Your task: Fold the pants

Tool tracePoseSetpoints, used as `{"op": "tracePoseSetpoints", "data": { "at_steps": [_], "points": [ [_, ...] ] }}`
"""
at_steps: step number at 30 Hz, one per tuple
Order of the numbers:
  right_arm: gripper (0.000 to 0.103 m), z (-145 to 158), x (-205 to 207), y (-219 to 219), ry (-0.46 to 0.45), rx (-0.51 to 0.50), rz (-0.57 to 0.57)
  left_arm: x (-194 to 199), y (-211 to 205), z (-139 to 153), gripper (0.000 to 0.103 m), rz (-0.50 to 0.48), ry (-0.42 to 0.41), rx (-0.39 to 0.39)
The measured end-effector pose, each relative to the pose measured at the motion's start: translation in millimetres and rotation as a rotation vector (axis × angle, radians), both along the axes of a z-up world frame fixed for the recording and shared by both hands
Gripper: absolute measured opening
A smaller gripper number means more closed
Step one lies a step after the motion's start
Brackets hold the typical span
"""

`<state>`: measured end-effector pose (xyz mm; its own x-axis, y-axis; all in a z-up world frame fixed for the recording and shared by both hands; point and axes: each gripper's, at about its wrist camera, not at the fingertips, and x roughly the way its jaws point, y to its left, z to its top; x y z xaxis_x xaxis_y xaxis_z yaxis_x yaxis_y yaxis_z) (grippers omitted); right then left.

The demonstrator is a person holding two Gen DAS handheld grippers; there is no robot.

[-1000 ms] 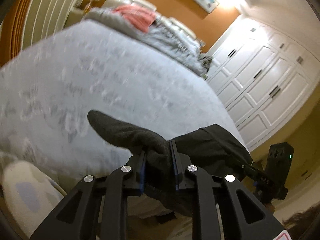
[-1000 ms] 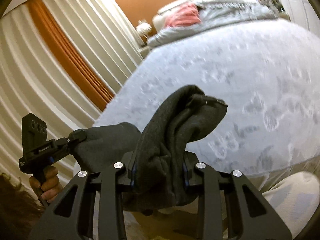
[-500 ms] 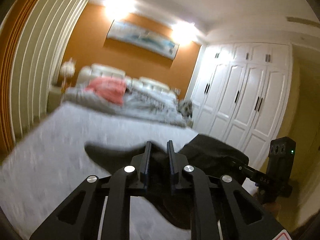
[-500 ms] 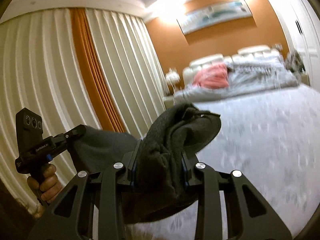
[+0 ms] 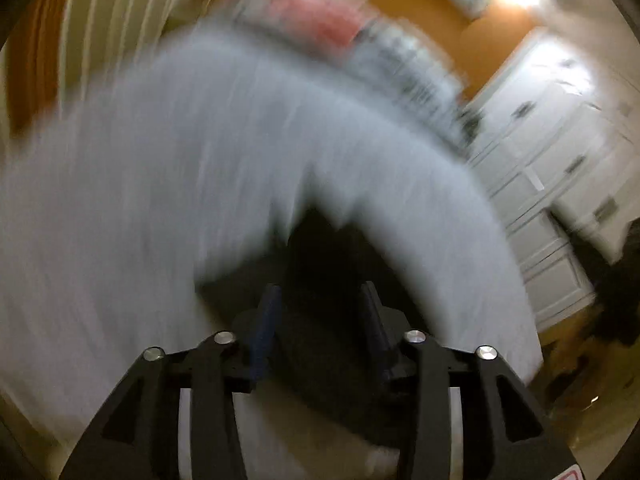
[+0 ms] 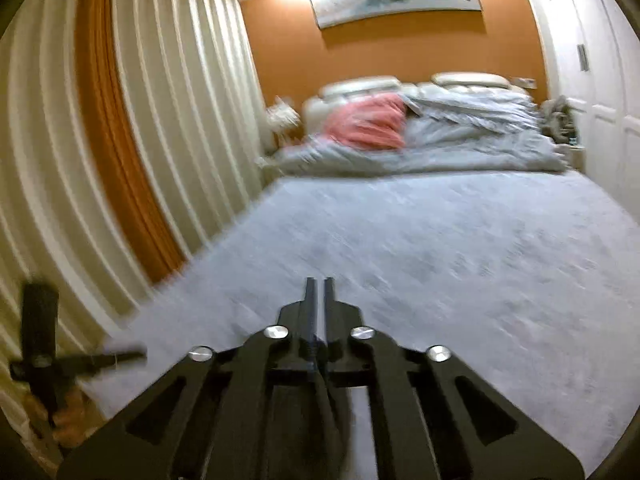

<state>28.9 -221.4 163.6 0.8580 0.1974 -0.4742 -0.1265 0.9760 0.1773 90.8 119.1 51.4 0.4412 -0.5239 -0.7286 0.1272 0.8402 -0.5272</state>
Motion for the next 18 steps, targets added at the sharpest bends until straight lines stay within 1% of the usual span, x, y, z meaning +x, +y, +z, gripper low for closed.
{"op": "tracePoseSetpoints", "data": {
  "at_steps": [1,2,3,4,5,6,7,8,9,10,11,12,13,14,15,16,17,18],
  "points": [
    [0.064,-19.2,2.4,-5.9,0.057,-0.022,0.002,-9.5,-1.0,-46.6,0.039,0.001,0.121,-0.056],
    [0.072,-34.8,5.7,-9.5,0.103,-0.04,-0.008,-16.1,-0.8,-74.0,0.039,0.007,0.195,-0.104],
    [0.073,-45.2,7.6,-9.2,0.133,-0.063,-0.014,-27.3,0.4,-104.3,0.039,0.041,0.271,-0.17],
    [0.073,-59.7,9.1,-7.9,0.181,-0.111,-0.007,-32.2,1.0,-115.3,0.039,0.054,0.292,-0.192],
    [0.073,-71.6,8.7,-5.3,0.215,-0.151,0.008,-36.7,0.9,-120.9,0.039,0.057,0.295,-0.2],
    [0.073,-75.3,4.9,-3.0,0.226,-0.165,0.016,-41.3,0.6,-120.9,0.039,0.061,0.279,-0.189],
    [0.073,-81.0,3.3,-0.5,0.239,-0.173,0.038,-42.9,0.7,-117.1,0.039,0.062,0.259,-0.174],
    [0.073,-85.5,0.9,1.3,0.249,-0.166,0.062,-43.7,0.8,-112.4,0.042,0.071,0.239,-0.162],
    [0.076,-92.2,3.1,7.7,0.274,-0.155,0.114,-42.2,4.3,-107.2,0.046,0.092,0.218,-0.172],
    [0.083,-93.1,4.0,13.0,0.283,-0.149,0.133,-38.4,9.5,-105.3,0.055,0.113,0.206,-0.174],
    [0.088,-99.5,7.5,15.5,0.287,-0.149,0.143,-34.9,14.1,-103.0,0.06,0.149,0.198,-0.168],
    [0.095,-108.9,15.1,17.9,0.293,-0.16,0.146,-30.1,20.5,-101.5,0.061,0.19,0.192,-0.166],
    [0.095,-114.0,21.3,18.9,0.296,-0.165,0.145,-22.5,27.0,-102.6,0.064,0.23,0.187,-0.169],
    [0.095,-120.2,31.1,18.6,0.305,-0.169,0.135,-15.5,30.2,-104.1,0.073,0.252,0.185,-0.169],
    [0.096,-129.9,47.8,15.3,0.324,-0.17,0.122,-2.8,33.8,-109.1,0.079,0.285,0.208,-0.163],
    [0.096,-141.4,67.3,8.9,0.35,-0.167,0.086,9.5,33.6,-112.8,0.081,0.314,0.247,-0.176],
    [0.096,-145.4,74.6,6.8,0.361,-0.162,0.06,19.3,36.4,-123.3,0.081,0.337,0.289,-0.204],
    [0.096,-153.4,90.4,-0.4,0.389,-0.138,0.035,30.8,39.1,-137.4,0.081,0.373,0.347,-0.238]
  ]
}}
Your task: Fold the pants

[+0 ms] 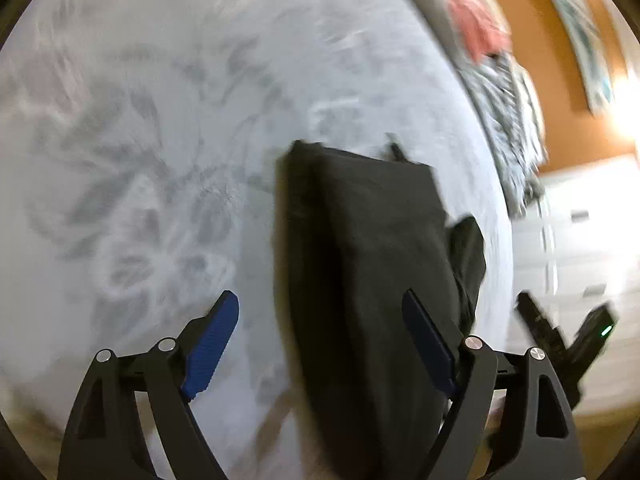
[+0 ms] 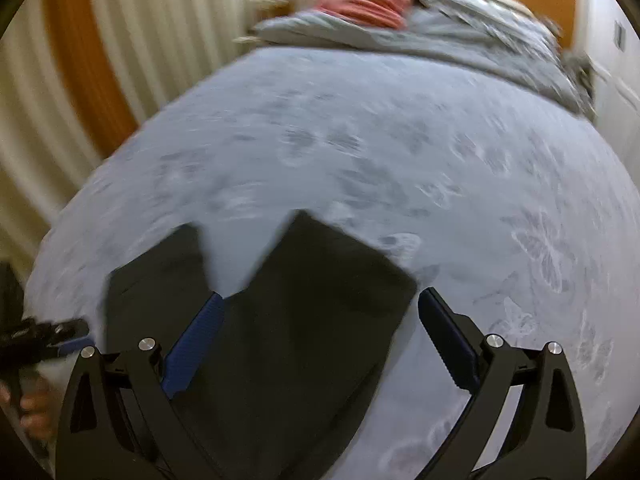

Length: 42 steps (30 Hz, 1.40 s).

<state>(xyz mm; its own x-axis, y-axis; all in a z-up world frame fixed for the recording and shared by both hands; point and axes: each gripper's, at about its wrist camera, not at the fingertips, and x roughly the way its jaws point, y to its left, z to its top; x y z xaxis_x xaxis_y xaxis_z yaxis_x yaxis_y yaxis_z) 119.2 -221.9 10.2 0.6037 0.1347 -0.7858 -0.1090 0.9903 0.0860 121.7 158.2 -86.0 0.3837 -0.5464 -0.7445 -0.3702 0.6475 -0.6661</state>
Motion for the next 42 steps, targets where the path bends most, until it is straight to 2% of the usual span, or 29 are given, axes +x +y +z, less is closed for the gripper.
{"op": "tracePoseSetpoints", "data": {
  "at_steps": [2,4,5,6,7,8,9,10,11,14,15,17,18,20,22,23,24,25,26,27,28,30,31,34,36,38,39,41,42],
  "points": [
    [0.096,-24.6,28.1,-21.3,0.077,0.076,-0.082,8.0,-3.1,-6.1,0.094,0.046,-0.018,-0.033],
    [0.095,-52.0,50.7,-42.0,0.156,0.177,-0.154,15.7,-13.4,1.8,0.091,0.029,-0.098,-0.056],
    [0.095,-62.5,56.7,-48.3,0.179,0.217,-0.175,18.6,-23.2,1.6,0.061,-0.013,-0.135,-0.092],
    [0.074,-72.5,60.6,-52.3,0.195,0.27,-0.176,25.7,-35.9,-4.7,0.045,-0.069,-0.117,-0.12],
    [0.044,-85.2,64.0,-53.5,0.224,0.357,-0.147,27.4,-44.0,-10.2,0.031,-0.081,-0.1,-0.143],
    [0.028,-90.3,64.4,-52.7,0.239,0.398,-0.137,28.6,-48.1,-13.7,0.022,-0.081,-0.098,-0.168],
    [0.021,-89.3,62.2,-50.3,0.232,0.407,-0.127,31.2,-51.8,-11.5,0.019,-0.08,-0.103,-0.158],
    [0.019,-80.1,56.2,-46.9,0.208,0.407,-0.109,32.7,-51.4,-3.1,0.014,-0.078,-0.123,-0.145],
    [0.019,-57.4,40.8,-42.2,0.155,0.398,-0.079,30.8,-51.5,11.9,0.007,-0.081,-0.164,-0.132],
    [0.018,15.4,-31.4,-45.7,-0.005,0.389,-0.065,17.3,-58.9,70.6,0.007,-0.148,-0.305,-0.11],
    [0.018,41.6,-68.7,-51.9,-0.088,0.342,-0.1,10.5,-67.1,97.4,0.007,-0.193,-0.36,-0.086],
    [0.018,65.0,-126.4,-67.9,-0.186,0.263,-0.211,-4.7,-86.0,134.8,0.006,-0.276,-0.452,-0.028],
    [0.019,67.8,-155.6,-81.0,-0.204,0.249,-0.278,-14.7,-102.9,152.9,0.006,-0.325,-0.503,-0.007],
    [0.02,51.1,-198.9,-110.8,-0.178,0.253,-0.424,-32.9,-140.5,176.6,0.006,-0.436,-0.57,-0.001],
    [0.035,12.9,-213.7,-134.4,-0.068,0.218,-0.515,-46.7,-196.1,186.0,0.007,-0.58,-0.601,0.008],
    [0.035,-8.5,-215.1,-145.2,0.014,0.191,-0.546,-56.4,-228.4,186.2,0.008,-0.671,-0.606,0.033],
    [0.035,-30.0,-223.0,-160.7,0.083,0.188,-0.596,-69.4,-265.0,179.2,0.012,-0.772,-0.594,0.07],
    [0.035,-35.8,-232.3,-171.2,0.092,0.213,-0.632,-78.4,-290.0,169.4,0.027,-0.839,-0.573,0.088],
    [0.036,-36.4,-245.6,-182.1,0.075,0.25,-0.662,-92.1,-319.5,153.7,0.031,-0.93,-0.536,0.092],
    [0.043,-28.9,-265.9,-194.5,0.029,0.293,-0.672,-102.4,-332.9,143.2,0.031,-0.97,-0.507,0.088],
    [0.063,-22.3,-276.8,-199.3,-0.001,0.303,-0.669,-111.4,-344.2,127.5,0.033,-0.991,-0.476,0.074],
    [0.085,-2.9,-300.1,-207.4,-0.088,0.305,-0.647,-124.4,-336.3,109.0,0.048,-0.932,-0.458,0.071],
    [0.086,3.5,-304.7,-209.2,-0.112,0.311,-0.61,-120.6,-328.7,104.0,0.052,-0.885,-0.456,0.084],
    [0.087,6.8,-296.3,-206.2,-0.103,0.317,-0.463,-111.6,-284.9,91.0,0.054,-0.687,-0.44,0.164],
    [0.092,0.7,-280.8,-200.8,-0.094,0.281,-0.405,-106.0,-240.9,79.1,0.059,-0.526,-0.397,0.197],
    [0.092,-15.1,-249.3,-195.3,-0.027,0.212,-0.366,-96.6,-212.4,68.0,0.06,-0.413,-0.362,0.234],
    [0.09,-25.4,-241.0,-192.9,0.027,0.192,-0.355,-94.3,-196.6,59.1,0.06,-0.365,-0.329,0.279],
    [0.087,-40.6,-234.8,-184.2,0.06,0.236,-0.274,-94.3,-177.8,48.9,0.06,-0.323,-0.279,0.298],
    [0.07,-44.3,-232.1,-178.9,0.057,0.25,-0.236,-94.0,-171.3,42.9,0.06,-0.312,-0.26,0.303]
  ]
}}
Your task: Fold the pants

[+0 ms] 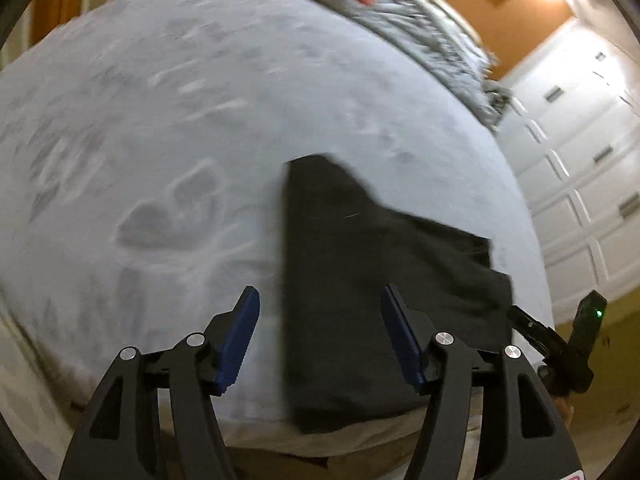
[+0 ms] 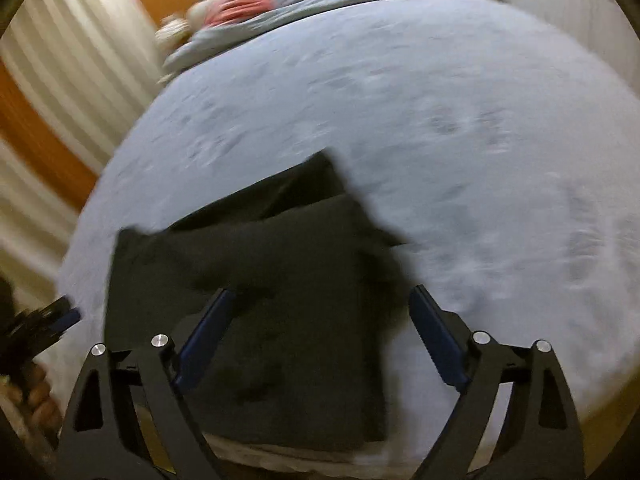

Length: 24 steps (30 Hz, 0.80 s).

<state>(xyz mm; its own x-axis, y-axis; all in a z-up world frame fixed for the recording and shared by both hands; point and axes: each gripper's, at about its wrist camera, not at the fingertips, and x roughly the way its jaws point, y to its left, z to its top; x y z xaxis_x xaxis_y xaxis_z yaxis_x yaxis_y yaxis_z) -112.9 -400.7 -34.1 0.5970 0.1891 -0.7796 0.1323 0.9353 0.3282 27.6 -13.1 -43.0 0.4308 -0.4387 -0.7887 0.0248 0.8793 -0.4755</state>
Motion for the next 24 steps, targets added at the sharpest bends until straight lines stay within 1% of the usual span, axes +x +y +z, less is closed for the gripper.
{"op": "tracePoseSetpoints", "data": {
  "at_steps": [1,2,3,4,5,6,7,8,9,10,11,12,13,14,15,16,18,19,20,21,22,23,24],
  "points": [
    [0.028,-4.3,5.8,8.5,-0.01,-0.01,0.039,-4.1,0.5,-3.2,0.06,0.007,0.008,0.011],
    [0.026,-8.5,13.9,15.5,0.023,-0.062,0.053,-10.2,1.1,-8.0,0.06,0.012,0.011,0.019],
    [0.017,-7.7,19.2,21.4,0.029,-0.111,0.06,-9.9,-1.1,-9.0,0.06,0.015,0.005,0.018],
    [0.015,8.4,19.3,28.3,-0.015,-0.127,0.083,-10.6,-2.2,-5.3,0.06,0.016,-0.01,0.017],
    [0.015,30.1,17.3,33.0,-0.072,-0.129,0.105,-13.5,-1.8,1.5,0.06,0.015,-0.03,0.02],
    [0.015,58.6,15.0,41.0,-0.146,-0.152,0.133,-14.1,-5.0,3.4,0.06,0.007,-0.053,0.028],
    [0.016,73.8,15.0,44.6,-0.184,-0.172,0.151,-13.4,-9.8,8.6,0.061,-0.004,-0.076,0.038],
    [0.017,85.7,18.9,46.1,-0.211,-0.201,0.163,-14.6,-8.7,10.2,0.064,-0.009,-0.088,0.039],
    [0.021,86.5,24.1,45.0,-0.209,-0.226,0.164,-14.6,-9.8,13.8,0.067,-0.01,-0.095,0.037],
    [0.029,74.7,36.5,39.1,-0.175,-0.286,0.149,-12.3,-12.4,12.9,0.071,0.004,-0.099,0.039],
    [0.035,58.1,44.6,31.4,-0.13,-0.335,0.119,-16.0,-10.8,7.6,0.072,0.027,-0.101,0.04],
    [0.04,28.5,55.4,18.9,-0.027,-0.383,0.083,-18.8,-10.1,1.2,0.072,0.06,-0.086,0.047],
    [0.042,8.9,61.1,10.1,0.046,-0.385,0.051,-19.5,-9.0,-3.5,0.072,0.067,-0.064,0.046],
    [0.043,-1.1,56.2,-1.3,0.071,-0.306,0.023,-20.6,-6.8,-8.2,0.072,0.062,-0.032,0.03],
    [0.053,-0.8,45.1,-11.4,0.047,-0.188,0.001,-20.6,-4.6,-12.7,0.072,0.052,-0.004,0.009],
    [0.063,0.8,37.1,-16.7,0.039,-0.127,-0.012,-20.8,-1.6,-17.6,0.072,0.042,0.022,-0.009],
    [0.066,6.5,17.6,-24.2,0.02,-0.017,-0.033,-20.8,1.2,-19.3,0.072,0.015,0.032,-0.007],
    [0.07,5.3,11.4,-23.3,0.031,0.023,-0.039,-22.1,1.9,-18.0,0.072,0.007,0.024,-0.003],
    [0.072,4.5,5.3,-24.5,0.053,0.058,-0.048,-22.9,2.6,-16.0,0.072,0.003,0.013,0.004],
    [0.08,0.1,0.5,-25.0,0.078,0.089,-0.056,-23.7,3.0,-14.3,0.072,0.001,0.005,0.008],
    [0.081,-8.9,-6.4,-27.9,0.106,0.128,-0.058,-23.5,2.9,-13.8,0.072,-0.006,0.001,0.004],
    [0.078,-17.2,-8.9,-26.2,0.125,0.154,-0.047,-22.8,2.4,-15.2,0.073,-0.01,0.005,0.0],
    [0.051,-27.3,-12.2,-26.2,0.139,0.185,-0.024,-20.1,2.1,-19.2,0.073,-0.01,0.015,-0.003]
  ]
}}
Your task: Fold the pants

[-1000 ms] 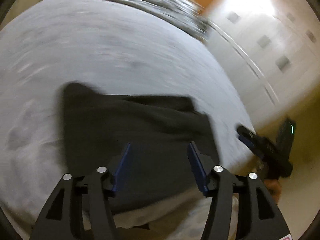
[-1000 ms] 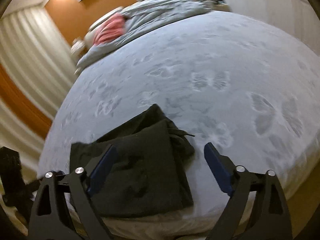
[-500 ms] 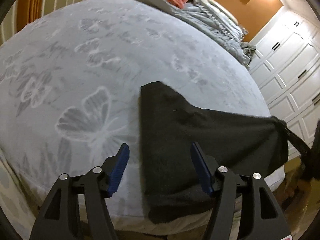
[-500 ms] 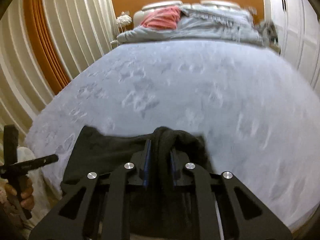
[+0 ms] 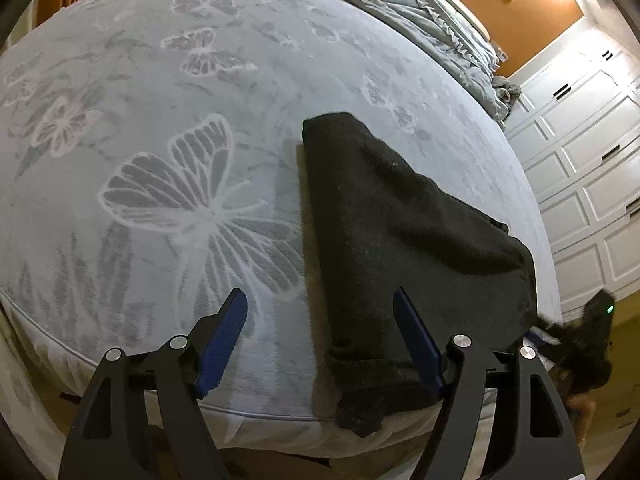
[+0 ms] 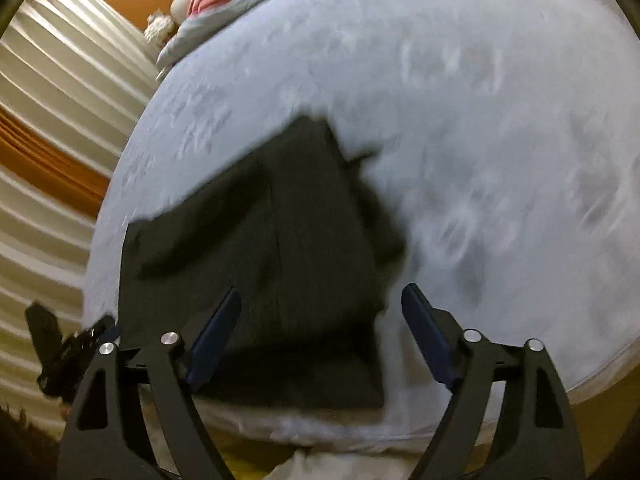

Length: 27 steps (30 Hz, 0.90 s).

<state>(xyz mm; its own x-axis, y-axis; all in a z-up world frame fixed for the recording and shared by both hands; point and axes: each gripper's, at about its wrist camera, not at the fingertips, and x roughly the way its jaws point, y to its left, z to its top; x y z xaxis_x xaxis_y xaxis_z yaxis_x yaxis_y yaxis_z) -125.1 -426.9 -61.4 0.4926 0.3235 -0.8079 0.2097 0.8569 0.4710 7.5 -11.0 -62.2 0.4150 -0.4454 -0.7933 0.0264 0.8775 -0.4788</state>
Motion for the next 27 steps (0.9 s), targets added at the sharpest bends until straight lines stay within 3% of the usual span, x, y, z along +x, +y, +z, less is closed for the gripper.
{"op": "tracePoseSetpoints", "data": {
  "at_steps": [1,3,8,10,12,13,15,16,17,19,21,23,27],
  "points": [
    [0.036,-12.5,-0.3,7.7,0.024,0.044,0.032,1.4,0.1,-4.3,0.073,0.004,0.022,-0.013],
    [0.017,-7.4,-0.5,18.6,0.014,-0.02,0.044,1.0,1.5,-8.3,0.073,0.01,0.047,-0.039],
    [0.016,118.6,1.1,74.4,-0.308,-0.297,0.195,-5.7,4.7,2.4,0.073,0.028,-0.006,-0.027],
    [0.016,148.9,8.3,91.5,-0.403,-0.411,0.257,-7.6,2.6,4.9,0.073,0.032,-0.023,-0.029],
    [0.018,144.6,21.2,92.1,-0.402,-0.516,0.272,-9.0,-0.6,4.5,0.073,0.036,-0.025,-0.036],
    [0.023,121.2,34.9,80.1,-0.332,-0.537,0.275,-9.5,-3.0,2.7,0.073,0.033,-0.025,-0.041],
    [0.038,68.4,52.0,51.0,-0.169,-0.52,0.235,-8.3,-6.3,-0.1,0.073,0.028,-0.014,-0.033],
    [0.041,32.9,56.5,32.6,-0.041,-0.512,0.194,-6.8,-6.5,-2.7,0.073,0.028,-0.006,-0.041],
    [0.048,12.3,54.1,17.0,0.015,-0.455,0.157,-4.5,-5.8,-5.1,0.073,0.033,0.004,-0.051],
    [0.081,20.8,40.9,-2.3,-0.064,-0.345,0.054,3.0,-3.1,-11.2,0.076,0.048,0.035,-0.1],
    [0.095,33.7,39.9,-11.5,-0.112,-0.307,0.018,9.6,-0.7,-16.0,0.08,0.072,0.061,-0.15],
    [0.095,39.7,51.9,-24.6,-0.15,-0.217,0.017,15.5,-3.1,-18.0,0.087,0.091,0.065,-0.196],
    [0.096,-0.3,90.1,-37.5,-0.031,0.029,0.029,27.3,-16.2,-25.2,0.091,0.099,0.077,-0.275]
  ]
}}
